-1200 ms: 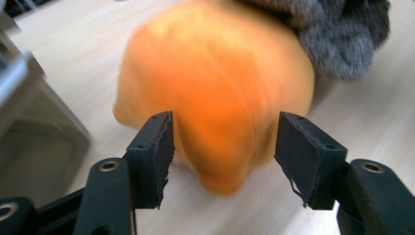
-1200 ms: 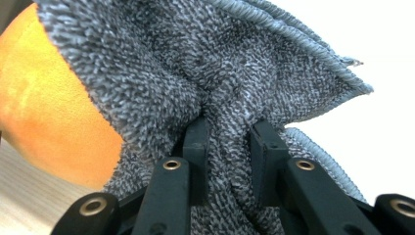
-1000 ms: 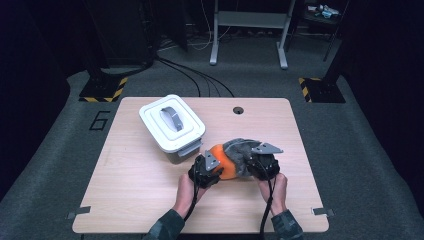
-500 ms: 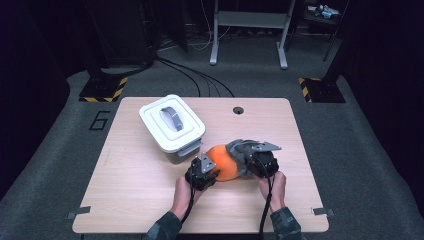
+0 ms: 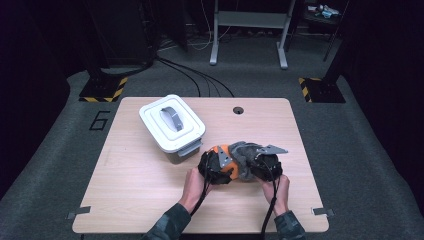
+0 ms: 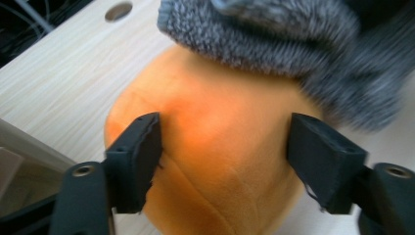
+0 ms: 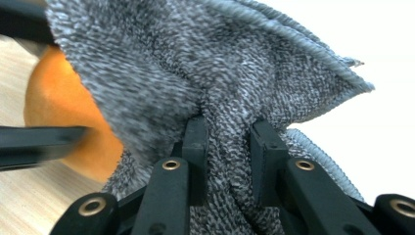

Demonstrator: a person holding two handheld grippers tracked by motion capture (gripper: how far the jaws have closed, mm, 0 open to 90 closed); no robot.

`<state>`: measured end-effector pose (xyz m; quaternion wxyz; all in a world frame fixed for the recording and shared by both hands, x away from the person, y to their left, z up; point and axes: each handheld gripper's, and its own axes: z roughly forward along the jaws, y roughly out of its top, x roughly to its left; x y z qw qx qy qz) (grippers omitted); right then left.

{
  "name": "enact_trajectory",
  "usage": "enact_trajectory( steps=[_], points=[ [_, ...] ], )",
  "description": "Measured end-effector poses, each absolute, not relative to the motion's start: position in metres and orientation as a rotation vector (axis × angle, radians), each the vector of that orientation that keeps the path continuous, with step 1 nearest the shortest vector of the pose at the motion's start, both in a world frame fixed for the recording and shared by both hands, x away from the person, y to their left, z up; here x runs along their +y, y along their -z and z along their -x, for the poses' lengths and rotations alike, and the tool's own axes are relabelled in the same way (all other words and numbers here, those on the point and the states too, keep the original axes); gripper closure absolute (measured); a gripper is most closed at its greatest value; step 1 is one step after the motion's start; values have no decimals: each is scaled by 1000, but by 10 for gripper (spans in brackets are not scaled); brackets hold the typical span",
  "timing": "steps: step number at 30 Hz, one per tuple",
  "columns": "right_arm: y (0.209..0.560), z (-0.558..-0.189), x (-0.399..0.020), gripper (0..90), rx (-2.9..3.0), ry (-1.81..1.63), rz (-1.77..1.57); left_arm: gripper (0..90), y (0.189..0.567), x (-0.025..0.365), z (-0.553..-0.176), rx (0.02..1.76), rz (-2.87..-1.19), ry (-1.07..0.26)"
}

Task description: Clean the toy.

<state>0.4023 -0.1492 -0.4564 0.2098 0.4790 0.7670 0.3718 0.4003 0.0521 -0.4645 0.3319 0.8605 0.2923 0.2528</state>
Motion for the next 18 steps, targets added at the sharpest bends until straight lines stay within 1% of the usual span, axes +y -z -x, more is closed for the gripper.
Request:
enact_trajectory(
  steps=[1,2,3,5,7,12,15,18],
  points=[
    [454,-401,-154,720,2115,-1025,-1342,378,469,54,-401,774,-2237,-652],
    [450,-401,-166,721,2070,-1045,-1378,503,472,56,-401,777,-2231,-648],
    [450,-401,-166,721,2070,-1045,-1378,503,474,59,-400,772,-2231,-645],
    [445,-402,-178,721,2025,-1064,-1415,591,477,66,-399,778,-2209,-630],
    [441,-401,-182,721,2008,-1075,-1420,636,478,73,-398,793,-2193,-615],
    [440,-401,-173,720,2033,-1109,-1389,640,483,86,-395,817,-2147,-582],
    [448,-403,-147,719,2111,-1113,-1338,639,484,88,-394,816,-2140,-583],
    [460,-408,-135,720,2147,-1048,-1327,639,486,89,-393,815,-2134,-580]
  ],
)
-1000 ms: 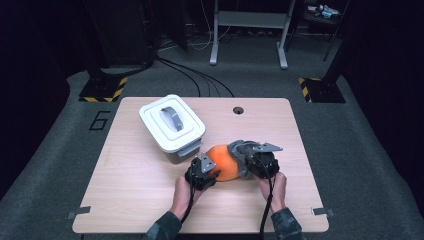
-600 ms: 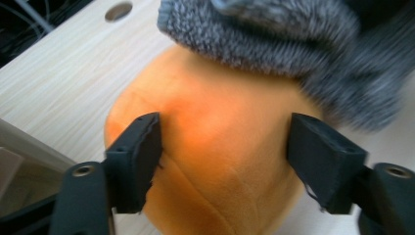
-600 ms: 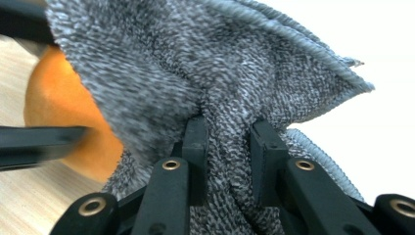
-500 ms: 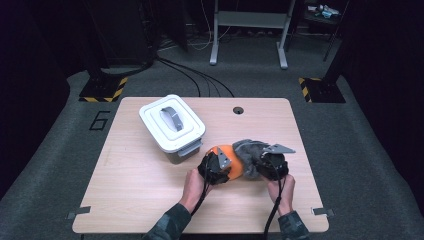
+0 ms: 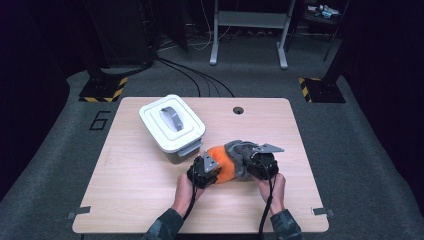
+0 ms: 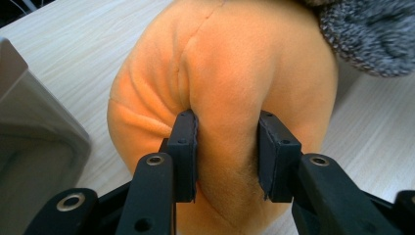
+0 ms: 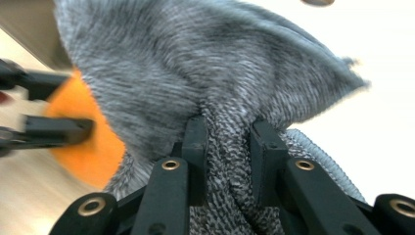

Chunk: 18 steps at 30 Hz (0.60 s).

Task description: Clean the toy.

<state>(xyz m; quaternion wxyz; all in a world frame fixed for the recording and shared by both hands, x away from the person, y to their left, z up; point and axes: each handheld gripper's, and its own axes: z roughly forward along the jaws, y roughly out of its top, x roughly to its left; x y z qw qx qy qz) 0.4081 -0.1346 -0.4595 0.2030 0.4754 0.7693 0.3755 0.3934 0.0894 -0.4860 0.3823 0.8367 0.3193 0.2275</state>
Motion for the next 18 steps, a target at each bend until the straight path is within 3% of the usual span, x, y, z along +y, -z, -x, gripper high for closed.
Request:
enact_trajectory(
  steps=[8,13,18],
  points=[
    [485,-421,-149,720,2180,-917,-1446,637,488,91,-393,812,-2120,-581],
    [454,-413,-158,719,2096,-1006,-1400,633,488,90,-393,807,-2114,-573],
    [429,-408,-129,718,2144,-1054,-1245,613,487,89,-393,798,-2122,-562]
  ],
)
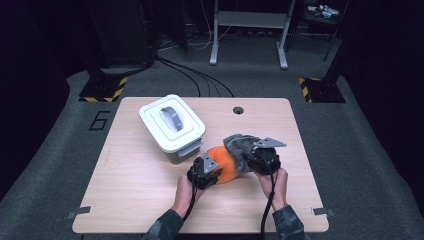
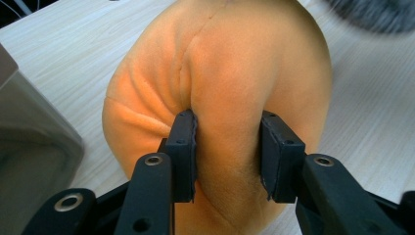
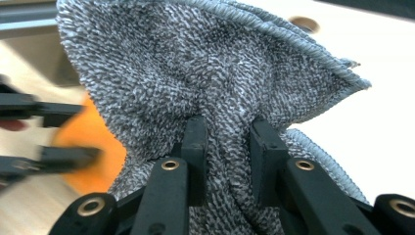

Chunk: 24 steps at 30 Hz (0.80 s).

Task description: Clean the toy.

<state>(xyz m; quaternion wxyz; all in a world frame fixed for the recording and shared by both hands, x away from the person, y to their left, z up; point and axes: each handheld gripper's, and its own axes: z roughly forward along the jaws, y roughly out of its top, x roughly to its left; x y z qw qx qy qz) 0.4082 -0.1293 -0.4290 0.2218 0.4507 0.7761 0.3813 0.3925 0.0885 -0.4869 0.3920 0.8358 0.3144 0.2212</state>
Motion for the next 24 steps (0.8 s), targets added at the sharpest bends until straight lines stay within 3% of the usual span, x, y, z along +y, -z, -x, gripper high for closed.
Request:
enact_trajectory(
  steps=[4,6,8,13,20,24],
  points=[
    [448,-418,-115,723,2176,-949,-1271,536,484,90,-392,783,-2111,-546],
    [458,-421,-126,724,2177,-970,-1311,442,481,90,-390,776,-2089,-535],
    [459,-421,-128,724,2177,-971,-1307,423,478,90,-385,780,-2066,-554],
    [465,-422,-137,725,2166,-932,-1366,283,478,101,-381,900,-2012,-515],
    [471,-421,-144,725,2162,-925,-1375,276,493,106,-390,1006,-1985,-362],
    [474,-421,-148,725,2162,-912,-1383,428,495,101,-391,985,-1991,-362]
  ],
)
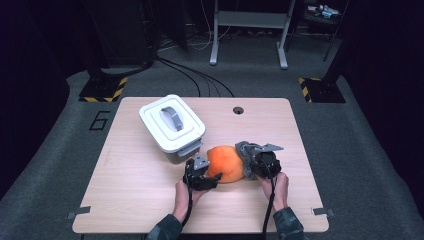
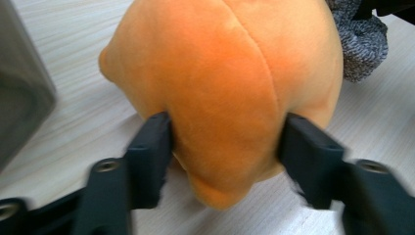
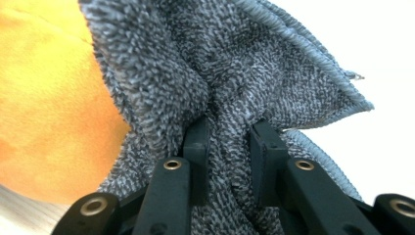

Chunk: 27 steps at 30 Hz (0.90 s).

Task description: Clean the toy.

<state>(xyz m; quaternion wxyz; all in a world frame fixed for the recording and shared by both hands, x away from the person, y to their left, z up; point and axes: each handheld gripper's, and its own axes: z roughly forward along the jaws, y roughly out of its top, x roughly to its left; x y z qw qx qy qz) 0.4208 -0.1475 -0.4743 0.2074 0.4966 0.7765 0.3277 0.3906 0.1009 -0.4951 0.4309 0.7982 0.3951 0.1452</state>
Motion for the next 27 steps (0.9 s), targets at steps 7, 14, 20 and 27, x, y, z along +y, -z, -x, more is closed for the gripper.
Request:
enact_trajectory(
  steps=[7,14,20,27],
  points=[
    [455,-416,-150,724,2144,-907,-1357,654,487,99,-391,899,-2052,-434],
    [419,-409,-137,724,2131,-1015,-1253,666,462,91,-386,744,-2150,-532],
    [437,-419,-129,733,2181,-962,-1310,553,461,85,-387,731,-2169,-518],
    [449,-421,-135,737,2172,-976,-1331,349,466,87,-386,795,-2095,-500]
  ],
)
